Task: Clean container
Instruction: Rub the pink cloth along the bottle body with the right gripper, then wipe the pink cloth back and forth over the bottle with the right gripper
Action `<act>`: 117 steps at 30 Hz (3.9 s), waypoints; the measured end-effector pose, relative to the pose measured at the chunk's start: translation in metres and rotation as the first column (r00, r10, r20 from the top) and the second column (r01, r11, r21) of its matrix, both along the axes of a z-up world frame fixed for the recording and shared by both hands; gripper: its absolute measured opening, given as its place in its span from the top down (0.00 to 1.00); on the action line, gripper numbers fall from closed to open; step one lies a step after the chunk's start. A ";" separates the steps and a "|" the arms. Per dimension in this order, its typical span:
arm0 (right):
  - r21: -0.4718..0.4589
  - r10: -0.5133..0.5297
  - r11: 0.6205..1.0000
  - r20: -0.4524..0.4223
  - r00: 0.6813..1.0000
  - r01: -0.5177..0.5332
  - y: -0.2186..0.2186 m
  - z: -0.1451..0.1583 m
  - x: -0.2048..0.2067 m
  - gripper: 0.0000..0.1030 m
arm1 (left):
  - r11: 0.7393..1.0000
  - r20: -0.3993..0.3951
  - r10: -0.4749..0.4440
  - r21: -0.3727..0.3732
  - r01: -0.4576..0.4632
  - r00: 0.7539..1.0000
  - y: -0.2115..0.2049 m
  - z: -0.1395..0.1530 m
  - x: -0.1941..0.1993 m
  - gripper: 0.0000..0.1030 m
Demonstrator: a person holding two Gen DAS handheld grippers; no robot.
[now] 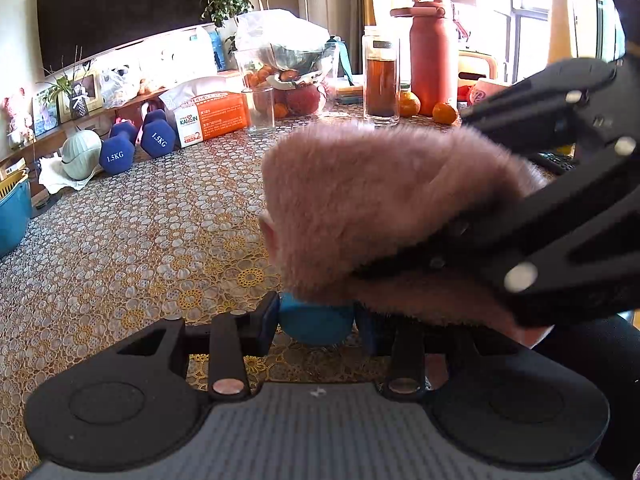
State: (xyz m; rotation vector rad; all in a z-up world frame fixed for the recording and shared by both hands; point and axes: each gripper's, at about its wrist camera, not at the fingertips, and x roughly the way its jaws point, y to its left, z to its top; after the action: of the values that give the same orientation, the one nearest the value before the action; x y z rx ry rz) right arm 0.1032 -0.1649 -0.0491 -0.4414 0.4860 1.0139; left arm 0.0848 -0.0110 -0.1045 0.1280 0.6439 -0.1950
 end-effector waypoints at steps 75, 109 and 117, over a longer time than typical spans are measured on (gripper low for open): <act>-0.078 -0.065 0.995 0.027 0.998 0.067 0.028 -0.014 0.041 0.73 | 0.998 -0.006 0.038 -0.044 -0.039 0.999 0.018 -0.001 0.009 0.62; -0.039 -0.088 0.995 0.132 0.987 0.094 0.034 0.011 0.054 0.75 | 0.996 0.014 0.082 0.020 -0.082 0.997 0.024 -0.004 0.008 0.61; -0.026 0.012 1.000 0.064 0.998 -0.010 0.038 0.006 0.013 0.75 | 0.997 0.010 0.081 0.016 -0.081 0.997 0.025 -0.006 0.008 0.61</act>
State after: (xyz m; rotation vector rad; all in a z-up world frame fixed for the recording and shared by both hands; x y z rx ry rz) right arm 0.1159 -0.1268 -0.0431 -0.4983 0.4402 1.0019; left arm 0.0933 0.0135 -0.1101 0.1179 0.6402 -0.1111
